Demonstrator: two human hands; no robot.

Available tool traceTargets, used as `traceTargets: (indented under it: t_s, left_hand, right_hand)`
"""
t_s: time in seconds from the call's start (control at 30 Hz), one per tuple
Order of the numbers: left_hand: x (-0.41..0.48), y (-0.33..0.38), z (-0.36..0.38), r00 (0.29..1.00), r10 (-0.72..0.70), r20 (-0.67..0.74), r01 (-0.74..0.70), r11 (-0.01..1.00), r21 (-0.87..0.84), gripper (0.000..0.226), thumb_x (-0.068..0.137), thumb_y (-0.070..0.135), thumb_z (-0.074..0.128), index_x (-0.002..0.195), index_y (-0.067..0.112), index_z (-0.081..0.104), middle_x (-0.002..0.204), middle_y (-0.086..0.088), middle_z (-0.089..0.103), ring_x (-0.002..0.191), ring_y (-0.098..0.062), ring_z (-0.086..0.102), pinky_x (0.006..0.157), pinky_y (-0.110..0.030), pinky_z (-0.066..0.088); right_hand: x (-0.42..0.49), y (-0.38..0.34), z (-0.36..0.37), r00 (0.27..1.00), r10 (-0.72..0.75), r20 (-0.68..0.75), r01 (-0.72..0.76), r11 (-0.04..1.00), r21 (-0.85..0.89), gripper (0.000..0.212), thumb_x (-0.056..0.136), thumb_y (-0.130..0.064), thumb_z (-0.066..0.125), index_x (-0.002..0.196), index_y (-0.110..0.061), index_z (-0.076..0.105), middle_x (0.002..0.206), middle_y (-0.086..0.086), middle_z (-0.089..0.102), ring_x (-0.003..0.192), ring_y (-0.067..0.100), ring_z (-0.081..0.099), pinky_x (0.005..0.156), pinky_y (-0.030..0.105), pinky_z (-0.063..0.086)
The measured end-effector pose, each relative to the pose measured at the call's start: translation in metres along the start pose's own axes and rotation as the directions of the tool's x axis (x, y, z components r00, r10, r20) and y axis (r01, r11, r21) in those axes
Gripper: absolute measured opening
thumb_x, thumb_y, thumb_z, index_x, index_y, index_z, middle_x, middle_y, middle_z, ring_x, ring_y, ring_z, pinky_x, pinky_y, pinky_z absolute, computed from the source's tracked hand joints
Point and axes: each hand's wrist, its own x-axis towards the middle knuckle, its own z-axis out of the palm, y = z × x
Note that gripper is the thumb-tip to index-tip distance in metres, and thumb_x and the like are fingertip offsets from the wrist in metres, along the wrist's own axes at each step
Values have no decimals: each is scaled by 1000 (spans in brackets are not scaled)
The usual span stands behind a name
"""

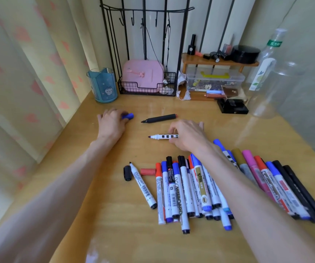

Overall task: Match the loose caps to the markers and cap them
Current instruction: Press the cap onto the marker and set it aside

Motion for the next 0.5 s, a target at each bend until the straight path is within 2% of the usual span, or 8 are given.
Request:
traceTargets:
  t_s: [0.13, 0.27, 0.33, 0.4, 0.5]
  left_hand:
    - [-30, -1, -10, 995, -99, -15, 95, 981, -169, 24, 100, 24, 66, 124, 22, 72, 120, -5, 73, 117, -32, 61, 109, -52, 35]
    - [-68, 9, -33, 998, -13, -57, -7, 943, -332, 24, 98, 12, 67, 121, 16, 72, 118, 0, 75, 115, -21, 66, 98, -33, 45]
    - [-87, 16, -44, 997, 51, -65, -72, 925, -374, 22, 96, 10, 70, 116, 19, 72, 113, 7, 76, 106, -11, 70, 91, -31, 52]
    - [-104, 25, -55, 995, 90, -37, -97, 900, -424, 22, 95, 11, 72, 114, 22, 71, 108, 15, 74, 99, -1, 70, 81, -26, 52]
    - [-130, 37, -64, 990, 140, -21, -133, 871, -473, 23, 94, 11, 74, 113, 25, 72, 107, 22, 73, 99, 2, 69, 75, -23, 49]
  right_hand:
    - [-12, -5, 5, 984, 38, -173, -35, 999, 23, 25, 96, -28, 73, 120, -23, 66, 113, 1, 71, 107, 24, 60, 92, 42, 34]
    - [-36, -7, 0, 970, 4, -245, 16, 997, 79, 31, 95, -25, 74, 125, -24, 63, 102, -2, 75, 91, 21, 63, 84, 38, 29]
    - [-50, -6, -5, 955, -12, -295, 40, 995, 91, 34, 91, -20, 78, 122, -26, 65, 102, -3, 77, 93, 20, 65, 84, 36, 30]
    - [-63, -6, -11, 945, -13, -328, 54, 992, 117, 35, 89, -16, 80, 120, -27, 67, 103, -2, 78, 98, 22, 66, 89, 39, 37]
    - [-87, -4, -15, 930, -31, -367, 96, 982, 160, 28, 91, -23, 78, 117, -27, 70, 107, -2, 76, 102, 24, 65, 95, 42, 41]
